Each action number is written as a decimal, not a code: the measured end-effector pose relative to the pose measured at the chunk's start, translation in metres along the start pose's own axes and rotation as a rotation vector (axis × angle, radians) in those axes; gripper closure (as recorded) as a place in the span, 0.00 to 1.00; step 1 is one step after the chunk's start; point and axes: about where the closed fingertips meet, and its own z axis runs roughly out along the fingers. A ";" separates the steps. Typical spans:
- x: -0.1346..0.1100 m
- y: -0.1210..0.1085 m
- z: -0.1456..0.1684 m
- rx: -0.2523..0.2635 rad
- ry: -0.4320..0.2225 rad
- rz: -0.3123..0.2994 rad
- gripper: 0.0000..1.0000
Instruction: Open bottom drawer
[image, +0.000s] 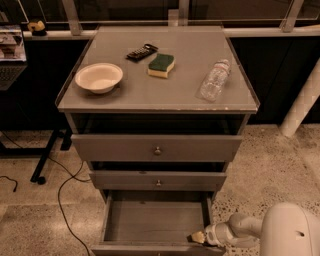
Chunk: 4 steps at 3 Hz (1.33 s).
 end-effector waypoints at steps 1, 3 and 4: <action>0.000 0.003 0.001 -0.006 0.004 -0.002 1.00; -0.005 0.016 -0.027 -0.013 -0.181 -0.009 1.00; -0.014 0.034 -0.071 0.026 -0.322 -0.048 1.00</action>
Offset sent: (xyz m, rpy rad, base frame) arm -0.0122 -0.0032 0.0046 0.1143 -0.0737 -0.1007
